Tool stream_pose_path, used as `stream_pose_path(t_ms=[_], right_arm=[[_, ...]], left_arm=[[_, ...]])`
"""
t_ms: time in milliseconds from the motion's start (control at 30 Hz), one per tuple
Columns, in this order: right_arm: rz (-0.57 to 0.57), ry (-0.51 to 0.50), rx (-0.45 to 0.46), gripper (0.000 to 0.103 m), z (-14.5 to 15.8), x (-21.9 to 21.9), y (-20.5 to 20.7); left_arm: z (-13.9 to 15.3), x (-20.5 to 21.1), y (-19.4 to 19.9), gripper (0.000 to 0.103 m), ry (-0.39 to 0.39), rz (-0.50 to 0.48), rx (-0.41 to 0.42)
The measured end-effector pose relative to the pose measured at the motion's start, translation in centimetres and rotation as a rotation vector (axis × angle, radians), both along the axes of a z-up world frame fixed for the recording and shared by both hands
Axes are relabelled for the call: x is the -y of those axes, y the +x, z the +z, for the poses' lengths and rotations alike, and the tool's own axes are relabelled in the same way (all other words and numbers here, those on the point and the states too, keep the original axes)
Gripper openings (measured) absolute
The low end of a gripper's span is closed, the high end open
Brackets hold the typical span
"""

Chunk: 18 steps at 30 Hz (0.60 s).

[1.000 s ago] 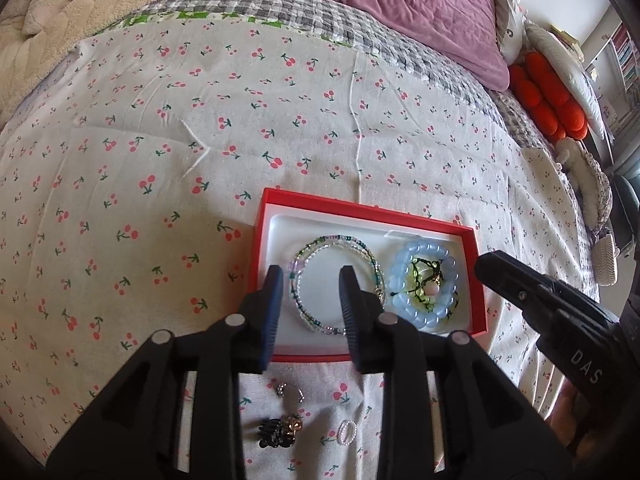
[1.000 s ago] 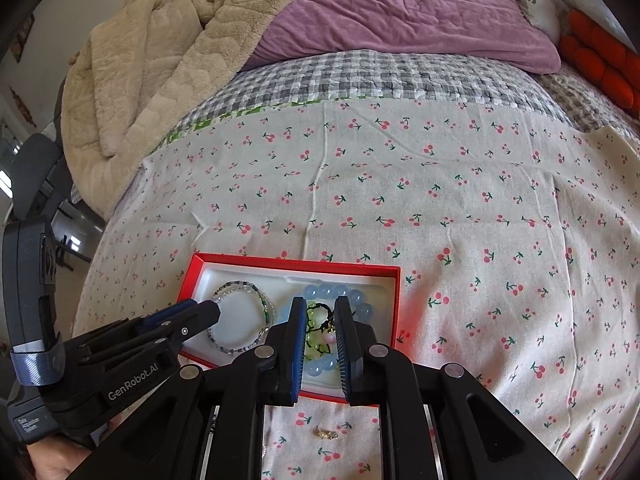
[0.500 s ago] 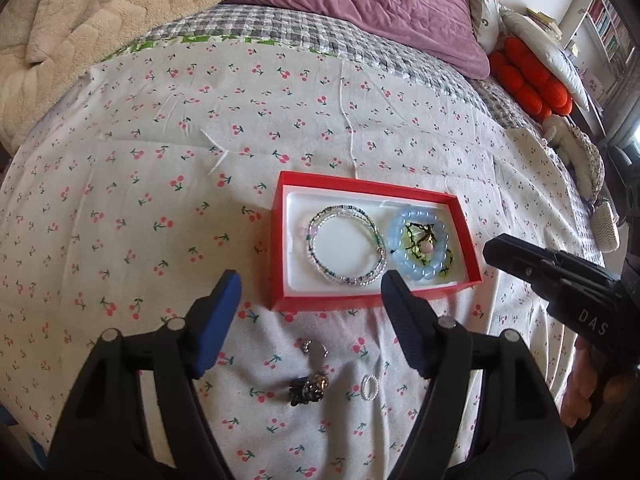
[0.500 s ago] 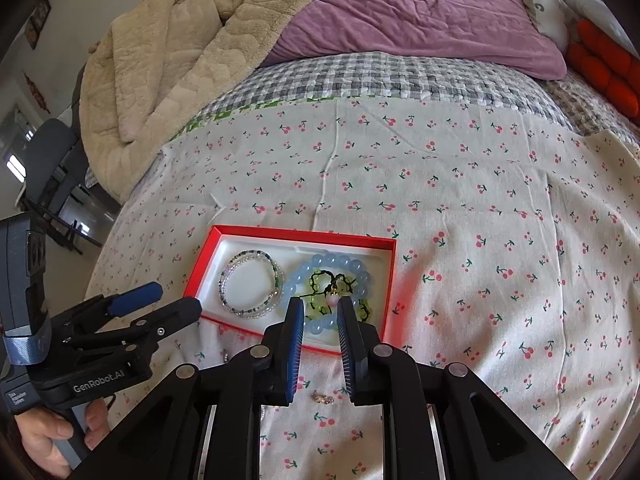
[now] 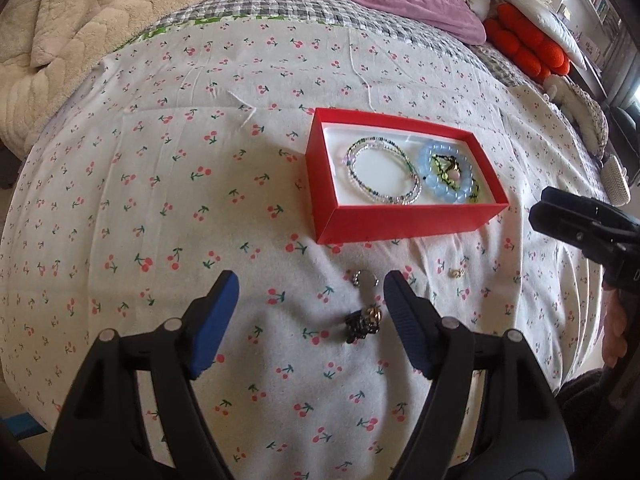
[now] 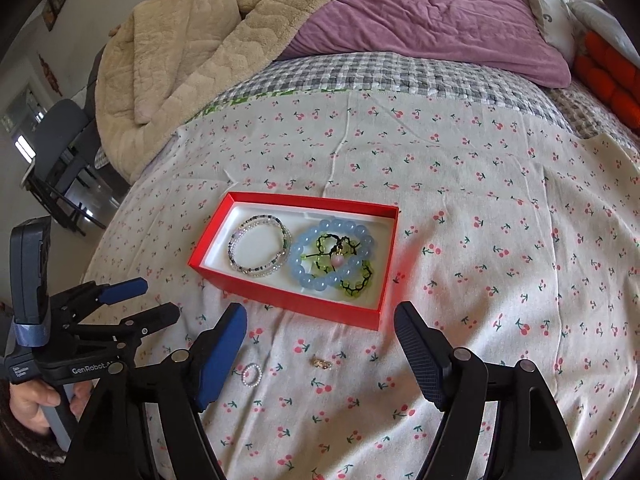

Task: Organize jewelry
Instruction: 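Grasp the black charm on the sheet with the left gripper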

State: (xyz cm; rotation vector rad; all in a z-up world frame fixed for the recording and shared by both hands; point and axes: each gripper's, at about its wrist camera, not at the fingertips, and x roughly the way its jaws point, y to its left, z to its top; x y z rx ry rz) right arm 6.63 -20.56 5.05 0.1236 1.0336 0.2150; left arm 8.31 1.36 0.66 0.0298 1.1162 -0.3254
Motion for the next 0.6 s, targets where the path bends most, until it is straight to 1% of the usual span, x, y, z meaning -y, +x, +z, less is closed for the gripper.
stream_pose_path(t_ms=[167, 333, 500, 600], right_arm=[[0.004, -0.03, -0.015, 0.078, -0.8, 0.1, -0.9], [0.013, -0.063, -0.046, 0.078, -2.2, 0.0, -1.8], [0.009, -0.091, -0.113, 0.078, -4.2, -0.1, -2.7], [0.028, -0.102, -0.141, 0.078, -5.0, -0.4, -3.0]], left_arm=[[-0.8, 0.1, -1.2, 0.075, 0.034, -0.067, -0.005], [-2.4, 0.6, -2.2, 0.075, 0.079, -0.162, -0.026], [-3.8, 1.1, -3.5, 0.075, 0.132, -0.25, 0.013], [-4.0, 1.1, -3.8, 0.075, 0.097, -0.301, 0.031]])
